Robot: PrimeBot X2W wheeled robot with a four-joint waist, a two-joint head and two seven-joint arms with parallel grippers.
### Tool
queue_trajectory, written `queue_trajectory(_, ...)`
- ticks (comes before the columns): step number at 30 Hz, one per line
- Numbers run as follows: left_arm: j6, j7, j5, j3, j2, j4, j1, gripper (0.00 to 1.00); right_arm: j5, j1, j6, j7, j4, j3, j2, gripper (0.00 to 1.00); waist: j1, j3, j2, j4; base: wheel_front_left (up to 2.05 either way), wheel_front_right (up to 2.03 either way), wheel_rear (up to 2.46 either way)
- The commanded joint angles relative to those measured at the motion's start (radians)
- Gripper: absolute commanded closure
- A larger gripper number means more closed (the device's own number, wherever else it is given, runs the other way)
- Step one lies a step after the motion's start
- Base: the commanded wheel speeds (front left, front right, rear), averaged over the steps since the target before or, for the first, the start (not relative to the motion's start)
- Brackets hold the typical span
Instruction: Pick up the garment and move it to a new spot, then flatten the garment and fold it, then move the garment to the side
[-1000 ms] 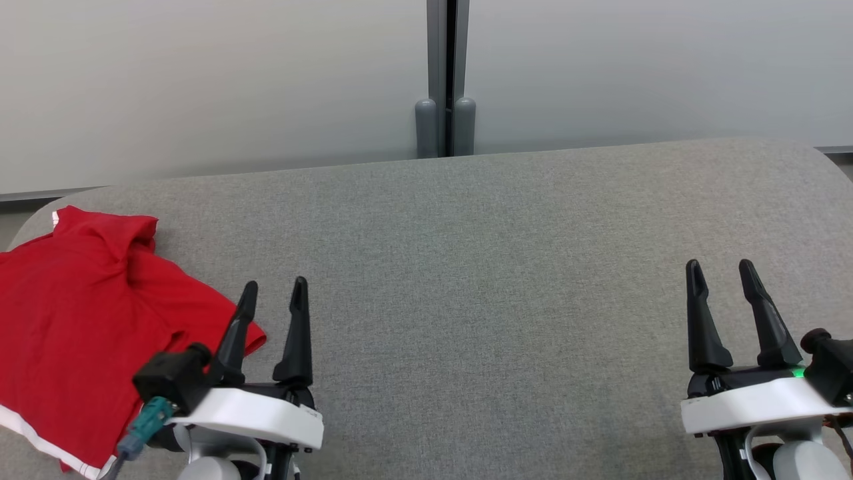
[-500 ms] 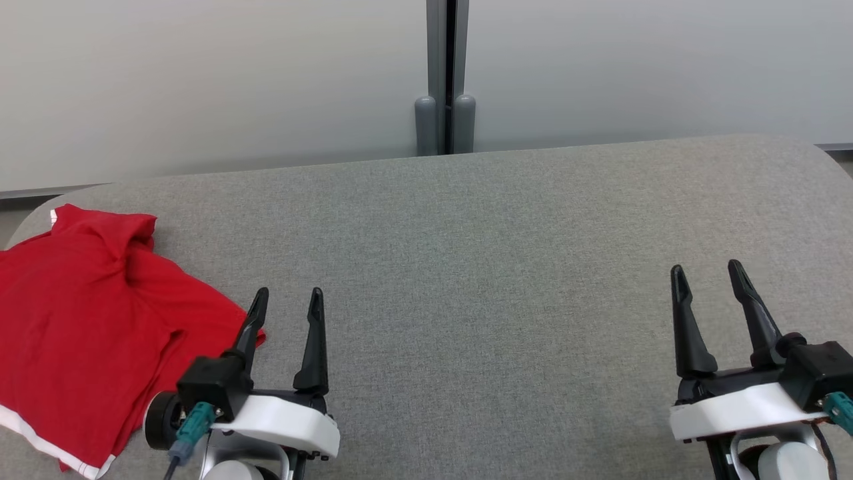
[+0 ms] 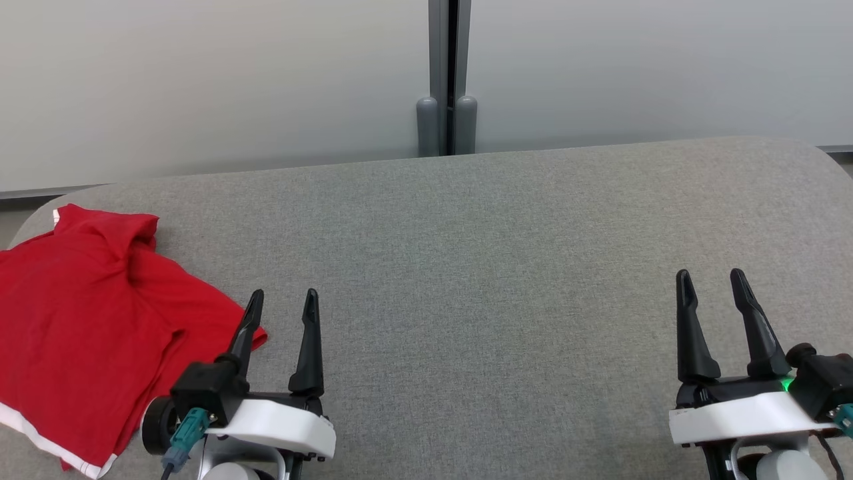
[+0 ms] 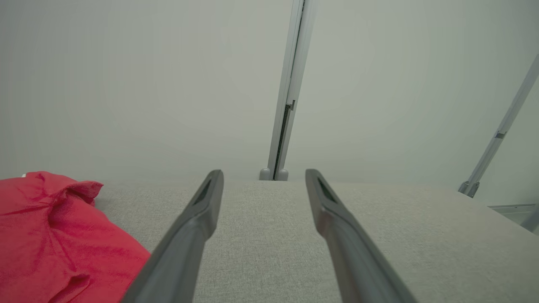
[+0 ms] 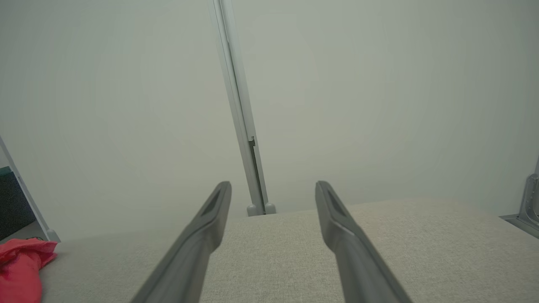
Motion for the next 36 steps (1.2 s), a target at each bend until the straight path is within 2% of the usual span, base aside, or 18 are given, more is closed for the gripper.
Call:
queue_trajectory(1, -0.006, -0.008, 0.004, 0.008, 0.003, 0.0, 0.004, 0.0, 0.0, 0.001, 0.003, -0.011, 0.002, -0.001, -0.003, 0.0, 0.0, 0.0, 0.0, 0.0, 0.0, 0.0, 0.0)
queue_trajectory(10, -0.022, -0.024, -0.042, 0.014, 0.001, 0.039, 0.009, 0.0, 0.059, -0.008, 0.003, -0.026, 0.055, 0.0, 0.005, 0.0, 0.0, 0.002, 0.0, 0.001, 0.0, 0.0, 0.0)
queue_trajectory(22, -0.003, -0.047, 0.021, -0.017, 0.002, 0.052, -0.01, 0.0, -0.013, -0.017, 0.003, -0.049, 0.067, 0.007, 0.007, 0.0, 0.0, 0.012, 0.0, 0.005, 0.0, 0.0, 0.0)
queue_trajectory(31, 0.003, -0.048, 0.043, -0.022, 0.001, 0.044, -0.005, 0.0, -0.009, 0.002, 0.003, -0.051, 0.07, 0.024, 0.007, 0.0, 0.0, -0.001, 0.0, 0.091, 0.0, 0.0, 0.0)
queue_trajectory(36, 0.002, -0.048, 0.054, -0.009, 0.002, 0.043, 0.003, 0.0, -0.002, 0.014, 0.003, -0.051, 0.075, 0.054, 0.008, 0.0, 0.0, -0.012, 0.0, 0.181, 0.0, 0.0, 0.0)
